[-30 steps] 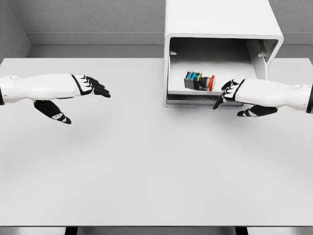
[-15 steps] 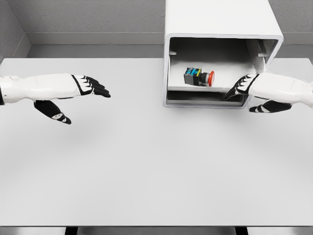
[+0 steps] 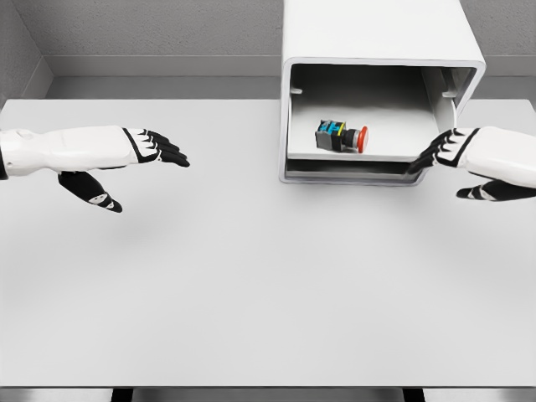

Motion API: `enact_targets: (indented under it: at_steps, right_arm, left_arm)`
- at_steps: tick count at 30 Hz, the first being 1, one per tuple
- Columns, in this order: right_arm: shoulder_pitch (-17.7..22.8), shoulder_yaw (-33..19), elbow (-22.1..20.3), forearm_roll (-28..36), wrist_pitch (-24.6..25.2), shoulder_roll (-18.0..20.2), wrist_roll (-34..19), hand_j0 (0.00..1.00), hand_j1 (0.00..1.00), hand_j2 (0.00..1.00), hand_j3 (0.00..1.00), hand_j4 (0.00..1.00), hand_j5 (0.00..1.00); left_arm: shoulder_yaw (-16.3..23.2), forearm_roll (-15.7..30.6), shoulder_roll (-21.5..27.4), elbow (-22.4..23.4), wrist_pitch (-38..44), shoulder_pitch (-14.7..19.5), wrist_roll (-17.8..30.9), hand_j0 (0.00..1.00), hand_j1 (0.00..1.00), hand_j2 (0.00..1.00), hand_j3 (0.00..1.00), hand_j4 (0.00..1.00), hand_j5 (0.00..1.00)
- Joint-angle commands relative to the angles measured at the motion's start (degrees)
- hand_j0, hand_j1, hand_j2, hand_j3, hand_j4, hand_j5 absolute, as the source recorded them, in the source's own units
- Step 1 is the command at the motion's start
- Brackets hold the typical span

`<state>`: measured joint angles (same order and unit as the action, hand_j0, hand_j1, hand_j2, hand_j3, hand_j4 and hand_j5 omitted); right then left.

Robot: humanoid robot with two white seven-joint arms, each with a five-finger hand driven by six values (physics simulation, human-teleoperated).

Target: Slide open multi-storey tabletop storage cabinets and put open load switch and slide close multi-storey tabletop storage cabinets

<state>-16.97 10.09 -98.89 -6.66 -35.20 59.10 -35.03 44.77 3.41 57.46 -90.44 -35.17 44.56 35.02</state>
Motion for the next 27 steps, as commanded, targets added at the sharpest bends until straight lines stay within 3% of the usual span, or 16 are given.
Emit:
enact_targets:
  at_steps: [1,6,10,18,22,26,27]
  right_arm:
    - [0.26,-3.32,-1.40,0.41,0.20,0.14,0.03,0.80,0.80,0.80,0.80,0.80,0.80]
    - [3.25,-8.94,-1.84,1.47,0.20,0.14,0.03,0.80,0.80,0.80,0.80,0.80,0.80]
    - [9.14,-14.48,-1.92,1.56,0.20,1.19,0.03,0.80,0.80,0.80,0.80,0.80,0.80]
    - [14.59,-14.75,-1.92,1.47,0.20,1.72,0.03,0.80,0.80,0.80,0.80,0.80,0.80]
    - [16.88,-9.93,-2.01,1.03,0.20,2.60,0.03,0.80,0.80,0.80,0.80,0.80,0.80]
    - [13.72,-5.00,-2.01,-0.38,0.20,2.95,0.03,0.80,0.80,0.80,0.80,0.80,0.80]
    - [10.91,-2.19,-2.01,-0.46,0.20,3.21,0.03,0.80,0.80,0.80,0.80,0.80,0.80]
  left_arm:
    - [-0.04,0.28,0.02,0.00,0.17,0.00,-0.02,1.00,1.00,1.00,1.00,1.00,1.00]
    - [-0.04,0.28,0.11,0.00,0.17,0.00,-0.02,1.00,1.00,1.00,1.00,1.00,1.00]
    - [-0.12,0.37,0.11,0.00,0.17,0.00,-0.02,1.00,1.00,1.00,1.00,1.00,1.00]
    - [-0.04,0.28,0.02,0.00,0.17,0.00,-0.02,1.00,1.00,1.00,1.00,1.00,1.00]
    - [-0.12,0.36,0.02,0.00,0.17,0.00,-0.02,1.00,1.00,1.00,1.00,1.00,1.00]
    - [-0.12,0.28,0.02,0.00,0.17,0.00,-0.02,1.00,1.00,1.00,1.00,1.00,1.00]
    - [-0.12,0.28,0.02,0.00,0.17,0.00,-0.02,1.00,1.00,1.00,1.00,1.00,1.00]
